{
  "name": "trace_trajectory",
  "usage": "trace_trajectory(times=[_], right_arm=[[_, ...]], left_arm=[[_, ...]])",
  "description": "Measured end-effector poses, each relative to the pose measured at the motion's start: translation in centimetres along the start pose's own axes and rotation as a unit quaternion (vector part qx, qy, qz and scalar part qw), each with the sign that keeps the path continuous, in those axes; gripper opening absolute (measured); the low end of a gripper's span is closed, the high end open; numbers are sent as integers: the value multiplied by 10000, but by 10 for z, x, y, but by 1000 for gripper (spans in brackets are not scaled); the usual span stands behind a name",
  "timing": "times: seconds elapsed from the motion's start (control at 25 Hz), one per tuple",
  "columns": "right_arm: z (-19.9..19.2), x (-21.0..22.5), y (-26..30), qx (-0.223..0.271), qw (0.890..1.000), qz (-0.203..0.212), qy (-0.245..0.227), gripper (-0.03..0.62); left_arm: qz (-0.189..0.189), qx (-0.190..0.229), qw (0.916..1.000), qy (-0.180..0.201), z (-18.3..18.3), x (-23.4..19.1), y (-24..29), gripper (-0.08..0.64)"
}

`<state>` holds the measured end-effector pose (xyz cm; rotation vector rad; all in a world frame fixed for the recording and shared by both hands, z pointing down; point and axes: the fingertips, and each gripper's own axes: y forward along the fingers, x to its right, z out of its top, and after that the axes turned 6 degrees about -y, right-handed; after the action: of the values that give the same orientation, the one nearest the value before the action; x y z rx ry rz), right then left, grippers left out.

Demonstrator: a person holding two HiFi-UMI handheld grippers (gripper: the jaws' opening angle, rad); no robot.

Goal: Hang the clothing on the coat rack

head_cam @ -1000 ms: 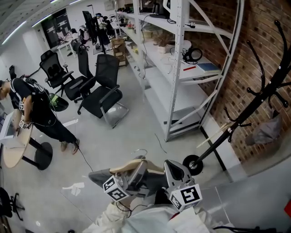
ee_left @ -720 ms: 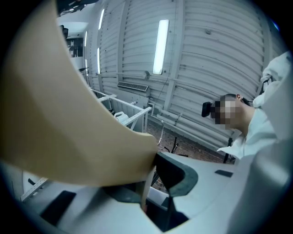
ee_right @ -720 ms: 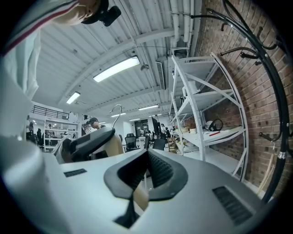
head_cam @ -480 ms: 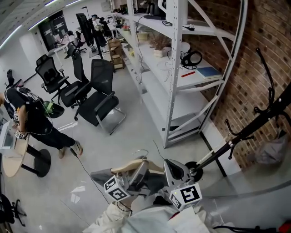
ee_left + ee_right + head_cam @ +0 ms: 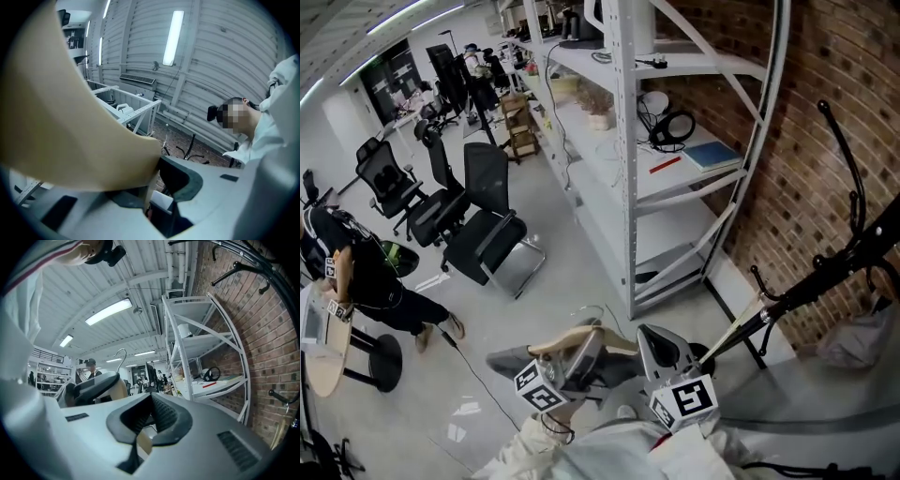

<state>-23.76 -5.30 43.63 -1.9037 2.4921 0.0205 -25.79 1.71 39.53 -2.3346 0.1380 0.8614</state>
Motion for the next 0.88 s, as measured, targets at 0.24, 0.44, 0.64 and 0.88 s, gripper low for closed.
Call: trace_trajectory(times=[0.24,0.44,0.64,0.88], right_arm=[[6,50,3,19,9991,-411,34,23],[8,72,0,50,9963,-853,-6,23],[6,92,-10,-13,9881,-1539,-12,23],[11,96,-21,-54,9708,-2399,-68,23]], left_arm=[[-236,-224,9993,-191,-11,-17,47,104],[-535,-433,9967,-437,-17,-27,72,104],[-907,-802,9895,-794,-28,-36,94,104],[-1412,-1289,9729,-1299,-36,-38,108,104]])
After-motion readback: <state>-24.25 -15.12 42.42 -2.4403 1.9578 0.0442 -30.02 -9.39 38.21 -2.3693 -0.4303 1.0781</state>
